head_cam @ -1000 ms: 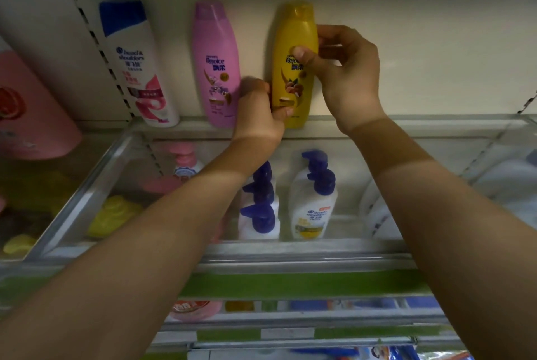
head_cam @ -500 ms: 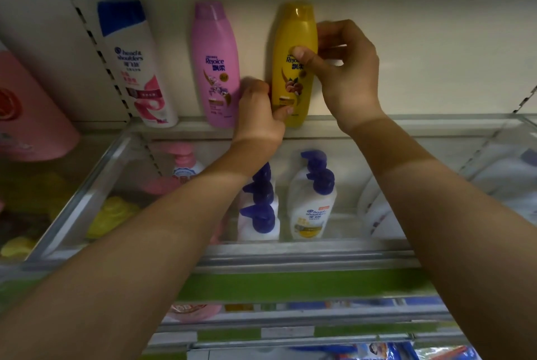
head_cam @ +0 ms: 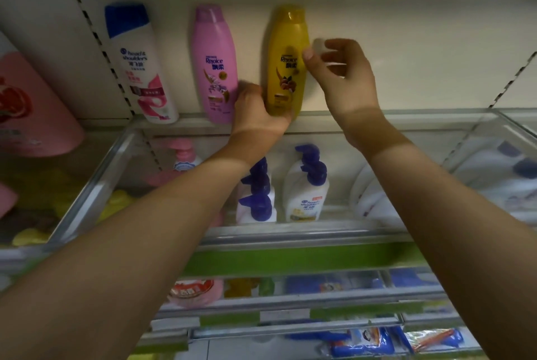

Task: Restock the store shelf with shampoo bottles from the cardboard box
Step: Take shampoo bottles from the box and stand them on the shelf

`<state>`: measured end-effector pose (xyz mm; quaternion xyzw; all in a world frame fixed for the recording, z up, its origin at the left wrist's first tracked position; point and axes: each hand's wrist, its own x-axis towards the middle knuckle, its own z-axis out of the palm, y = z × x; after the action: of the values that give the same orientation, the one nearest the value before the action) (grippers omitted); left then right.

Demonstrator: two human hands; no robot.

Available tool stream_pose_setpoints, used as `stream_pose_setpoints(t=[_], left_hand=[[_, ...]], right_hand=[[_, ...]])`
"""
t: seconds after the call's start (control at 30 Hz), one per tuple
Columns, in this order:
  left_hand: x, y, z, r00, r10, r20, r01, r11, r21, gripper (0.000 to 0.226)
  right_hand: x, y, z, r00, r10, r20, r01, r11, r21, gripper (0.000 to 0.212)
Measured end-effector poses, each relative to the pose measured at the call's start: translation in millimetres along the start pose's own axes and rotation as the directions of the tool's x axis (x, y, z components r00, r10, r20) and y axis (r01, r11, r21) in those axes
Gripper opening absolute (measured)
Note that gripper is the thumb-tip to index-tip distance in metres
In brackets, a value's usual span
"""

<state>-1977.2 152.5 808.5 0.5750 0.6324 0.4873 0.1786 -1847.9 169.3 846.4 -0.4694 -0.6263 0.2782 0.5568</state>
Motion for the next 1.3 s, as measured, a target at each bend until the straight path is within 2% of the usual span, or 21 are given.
stream_pose_setpoints(t=[0.2,0.3,0.4,0.53,0.73,1.0,1.17,1.3], left_hand=[[-44,29,-23,0.984,-0.168,0.052,0.170,0.985,-0.038,0.043],[-78,51,-41,0.984,-0.170,0.044,0.174,0.977,-0.120,0.041],[-121,66,-58,0.984,-0.169,0.060,0.176,0.976,-0.129,0.040],[-177,75,-74,0.990,-0.139,0.026,0.141,0.971,-0.193,0.036],[-257,79,-71,0.988,-0.156,-0.015,0.147,0.956,-0.253,0.027],[-368,60,-53,0.954,-0.291,0.078,0.301,0.932,-0.203,0.024],[-424,27,-29,0.902,-0.418,0.106,0.431,0.882,-0.188,0.024],[-467,-10,-14,0.863,-0.491,0.121,0.505,0.850,-0.152,0.028]], right_hand=[[-38,-10,-15,0.998,0.046,0.030,-0.046,0.999,-0.012,0.042],[-66,-23,-24,0.997,0.057,0.047,-0.057,0.998,-0.001,0.035],[-100,-42,-41,0.993,0.092,0.072,-0.098,0.991,0.092,0.029],[-146,-55,-65,0.992,0.047,0.121,-0.064,0.988,0.143,0.014],[-216,-50,-96,0.978,0.092,0.187,-0.131,0.970,0.206,0.013],[-308,-20,-141,0.940,0.228,0.253,-0.277,0.944,0.179,0.010],[-358,10,-154,0.900,0.339,0.273,-0.384,0.914,0.131,0.014],[-397,41,-153,0.854,0.424,0.303,-0.464,0.883,0.074,0.008]])
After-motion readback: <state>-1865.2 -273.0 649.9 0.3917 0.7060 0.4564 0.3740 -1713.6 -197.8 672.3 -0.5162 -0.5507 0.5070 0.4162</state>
